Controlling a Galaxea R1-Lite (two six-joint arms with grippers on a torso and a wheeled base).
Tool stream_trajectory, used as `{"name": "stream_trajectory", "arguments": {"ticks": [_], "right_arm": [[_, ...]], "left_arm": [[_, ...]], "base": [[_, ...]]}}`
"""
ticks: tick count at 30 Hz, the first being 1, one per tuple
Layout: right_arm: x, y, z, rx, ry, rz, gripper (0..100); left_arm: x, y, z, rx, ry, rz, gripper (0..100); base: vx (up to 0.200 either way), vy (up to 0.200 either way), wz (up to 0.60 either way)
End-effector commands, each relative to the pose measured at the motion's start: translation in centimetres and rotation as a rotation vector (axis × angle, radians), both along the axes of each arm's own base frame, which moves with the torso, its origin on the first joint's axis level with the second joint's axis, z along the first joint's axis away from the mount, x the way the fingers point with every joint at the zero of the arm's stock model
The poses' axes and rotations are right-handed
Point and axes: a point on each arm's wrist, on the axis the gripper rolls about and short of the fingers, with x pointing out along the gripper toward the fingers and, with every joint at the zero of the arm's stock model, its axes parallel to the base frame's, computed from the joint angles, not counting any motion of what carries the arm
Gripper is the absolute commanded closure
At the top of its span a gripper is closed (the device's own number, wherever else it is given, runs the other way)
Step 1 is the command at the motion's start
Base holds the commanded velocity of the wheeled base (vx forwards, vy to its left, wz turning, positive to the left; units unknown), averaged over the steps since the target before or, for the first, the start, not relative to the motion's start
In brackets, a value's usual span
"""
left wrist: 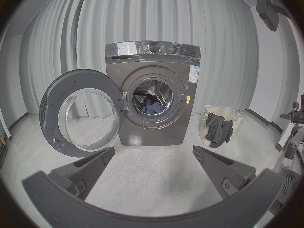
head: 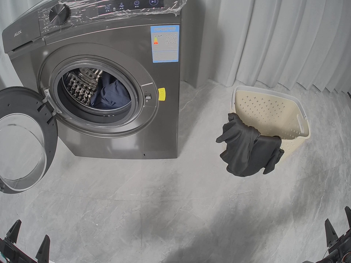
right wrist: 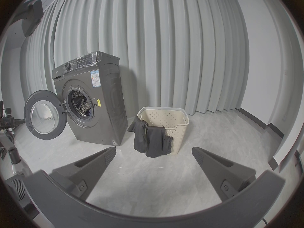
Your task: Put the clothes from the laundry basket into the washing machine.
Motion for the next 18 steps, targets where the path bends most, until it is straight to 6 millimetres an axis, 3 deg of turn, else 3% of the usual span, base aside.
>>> {"name": "stream_trajectory", "arguments": {"ticks": [1,16,18], "right_arm": [[0.06,0.00,-0.51,-0.001,0.008,-0.001,0],[0.06,0.00,-0.51,-0.002,0.008,0.001,0],[0.06,0.00,-0.51,-0.002,0.008,0.001,0]], "left_arm": [[-0.03,0.00,-0.21,-0.001,-0.003,0.000,0],[-0.03,0.00,-0.21,-0.004,-0.003,0.000,0],[-0.03,0.00,-0.20,-0.004,-0.005,0.002,0]], "base": [[0.000,-0.200,0.00],[0.000,-0.200,0.00],[0.000,0.000,0.00]]}}
